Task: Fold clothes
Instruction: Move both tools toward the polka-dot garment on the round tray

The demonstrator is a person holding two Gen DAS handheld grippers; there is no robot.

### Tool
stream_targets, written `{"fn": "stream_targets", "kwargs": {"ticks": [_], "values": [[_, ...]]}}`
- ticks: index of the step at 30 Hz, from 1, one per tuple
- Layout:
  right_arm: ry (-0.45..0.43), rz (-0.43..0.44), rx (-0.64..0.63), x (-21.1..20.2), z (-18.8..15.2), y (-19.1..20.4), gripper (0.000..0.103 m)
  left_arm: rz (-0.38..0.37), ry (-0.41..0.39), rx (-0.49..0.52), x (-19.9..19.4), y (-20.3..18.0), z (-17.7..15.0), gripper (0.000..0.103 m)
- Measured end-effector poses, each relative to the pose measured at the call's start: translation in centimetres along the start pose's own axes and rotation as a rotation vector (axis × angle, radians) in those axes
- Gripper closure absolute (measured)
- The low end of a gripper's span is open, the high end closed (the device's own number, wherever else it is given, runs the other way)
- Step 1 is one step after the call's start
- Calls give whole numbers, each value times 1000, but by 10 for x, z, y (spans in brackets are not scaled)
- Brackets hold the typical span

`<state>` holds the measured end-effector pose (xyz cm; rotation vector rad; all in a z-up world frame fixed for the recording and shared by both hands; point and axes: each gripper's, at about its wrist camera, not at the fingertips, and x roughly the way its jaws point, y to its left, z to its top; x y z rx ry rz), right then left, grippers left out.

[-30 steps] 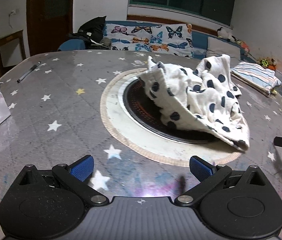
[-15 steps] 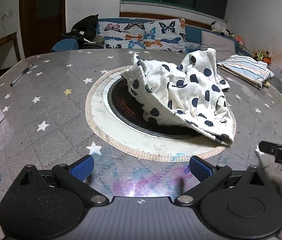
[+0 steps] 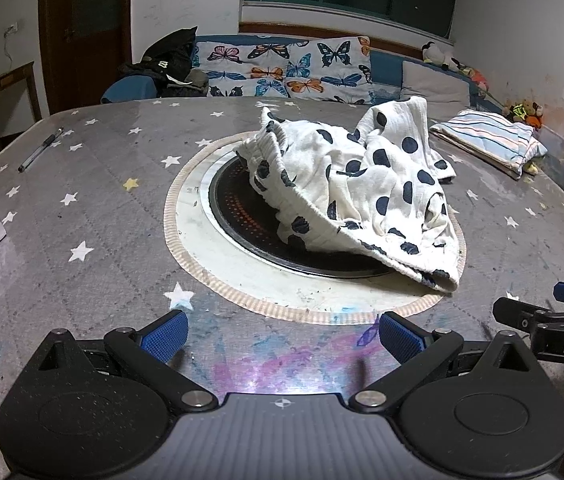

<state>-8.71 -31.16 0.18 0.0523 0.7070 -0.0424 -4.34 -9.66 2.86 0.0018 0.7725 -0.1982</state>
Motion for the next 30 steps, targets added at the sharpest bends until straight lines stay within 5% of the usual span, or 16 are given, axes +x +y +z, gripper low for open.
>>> {"fn": "stream_targets", "kwargs": {"ticks": [30], "values": [[11,39,-31,12,7,15,0,-6,2,-3,6,0,10,0]]}}
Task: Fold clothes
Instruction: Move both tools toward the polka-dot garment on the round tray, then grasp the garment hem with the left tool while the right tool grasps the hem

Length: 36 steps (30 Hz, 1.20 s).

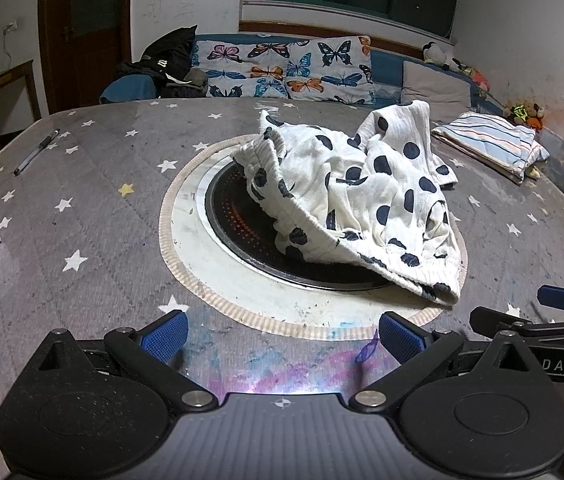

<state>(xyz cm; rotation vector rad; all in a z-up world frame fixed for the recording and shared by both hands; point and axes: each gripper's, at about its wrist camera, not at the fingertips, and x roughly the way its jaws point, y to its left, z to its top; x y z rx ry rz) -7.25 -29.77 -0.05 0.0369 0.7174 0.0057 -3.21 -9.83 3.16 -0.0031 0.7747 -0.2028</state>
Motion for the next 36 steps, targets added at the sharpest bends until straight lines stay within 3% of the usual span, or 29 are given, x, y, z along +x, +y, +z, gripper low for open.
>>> {"fn": "stream_targets", "kwargs": {"ticks": [19,36], "values": [[-2,20,-26,14,15,4,0,10,-9,16,12,0,20,0],[3,47,-2,34,37,-3,1,49,-79,-1,33,15,78,0]]}}
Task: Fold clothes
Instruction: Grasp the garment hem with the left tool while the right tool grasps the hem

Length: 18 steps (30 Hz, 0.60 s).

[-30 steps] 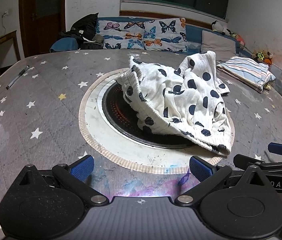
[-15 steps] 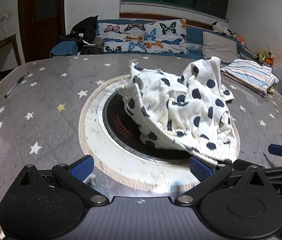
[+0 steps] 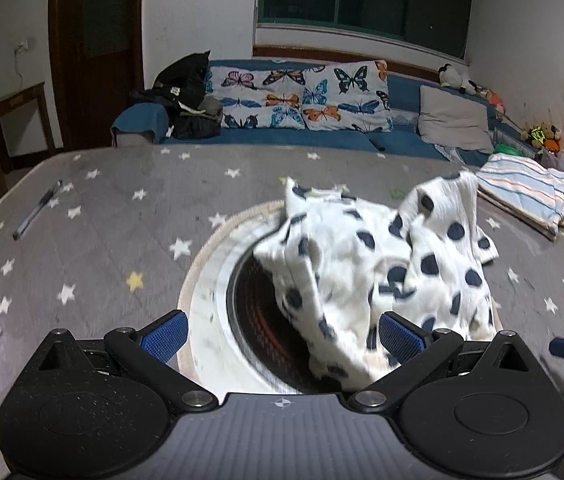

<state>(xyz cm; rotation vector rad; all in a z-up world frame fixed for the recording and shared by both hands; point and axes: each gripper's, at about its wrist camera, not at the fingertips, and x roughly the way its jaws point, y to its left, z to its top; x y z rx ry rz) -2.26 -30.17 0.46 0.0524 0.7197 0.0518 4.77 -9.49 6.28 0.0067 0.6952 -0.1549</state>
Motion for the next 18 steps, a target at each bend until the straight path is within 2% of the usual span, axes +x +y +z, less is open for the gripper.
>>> {"fn": "stream_targets", "kwargs": {"ticks": [5,11,17,18], "values": [[15,25,11,10,6,-1,5,0,-13,18,12,-2,15,1],[27,60,22,20,12,-1,9,-5,-15,39,27,-4,29,12],[26,83,22,26,17,0,16,-21,0,48,40,-2,34,38],[25,85,21,27,18,0,18,-28,4,46,42,-1,35,47]]}}
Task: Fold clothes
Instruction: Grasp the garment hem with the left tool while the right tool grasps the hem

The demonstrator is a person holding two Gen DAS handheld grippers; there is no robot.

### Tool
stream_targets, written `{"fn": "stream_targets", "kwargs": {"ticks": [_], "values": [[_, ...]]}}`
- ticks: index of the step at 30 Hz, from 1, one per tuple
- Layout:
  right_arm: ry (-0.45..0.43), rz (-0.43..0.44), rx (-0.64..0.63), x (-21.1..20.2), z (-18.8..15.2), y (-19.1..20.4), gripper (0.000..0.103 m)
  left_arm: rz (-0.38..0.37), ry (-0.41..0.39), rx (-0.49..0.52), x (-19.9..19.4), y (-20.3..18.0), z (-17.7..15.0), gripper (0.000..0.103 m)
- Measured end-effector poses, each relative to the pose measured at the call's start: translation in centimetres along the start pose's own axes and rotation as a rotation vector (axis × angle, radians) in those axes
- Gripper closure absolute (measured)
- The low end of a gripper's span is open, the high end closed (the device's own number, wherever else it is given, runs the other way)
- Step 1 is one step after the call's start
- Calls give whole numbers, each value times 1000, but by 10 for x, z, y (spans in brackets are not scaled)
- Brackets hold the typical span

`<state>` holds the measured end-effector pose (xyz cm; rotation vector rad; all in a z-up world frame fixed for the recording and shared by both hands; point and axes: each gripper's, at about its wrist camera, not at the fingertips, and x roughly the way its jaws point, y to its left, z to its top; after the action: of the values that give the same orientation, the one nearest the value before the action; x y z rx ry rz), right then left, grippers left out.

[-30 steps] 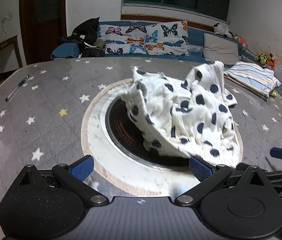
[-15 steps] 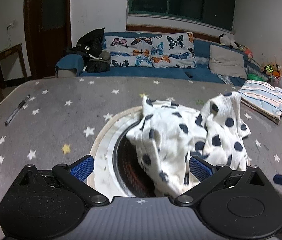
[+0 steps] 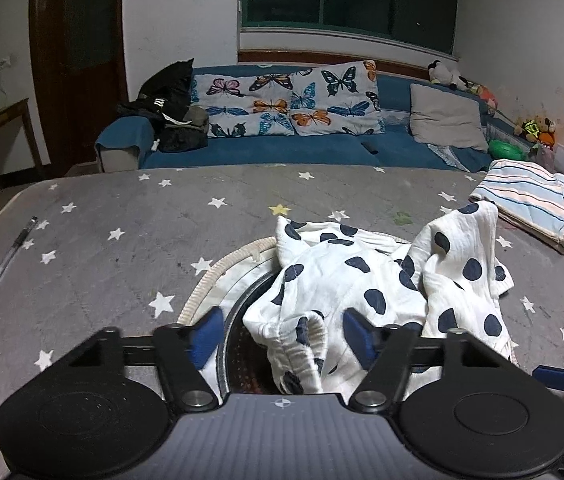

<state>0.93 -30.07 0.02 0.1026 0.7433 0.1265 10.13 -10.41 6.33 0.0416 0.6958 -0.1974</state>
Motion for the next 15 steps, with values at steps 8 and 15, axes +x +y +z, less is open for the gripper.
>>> {"fn": "stream_targets", "kwargs": {"ticks": [8,15], "values": [[-4,11,13,2,4,-2,33,-28,21,-13,6,9,0,77],[-11,2,63,0,6,-11,40,-19,22,-8,5,10,1,65]]}}
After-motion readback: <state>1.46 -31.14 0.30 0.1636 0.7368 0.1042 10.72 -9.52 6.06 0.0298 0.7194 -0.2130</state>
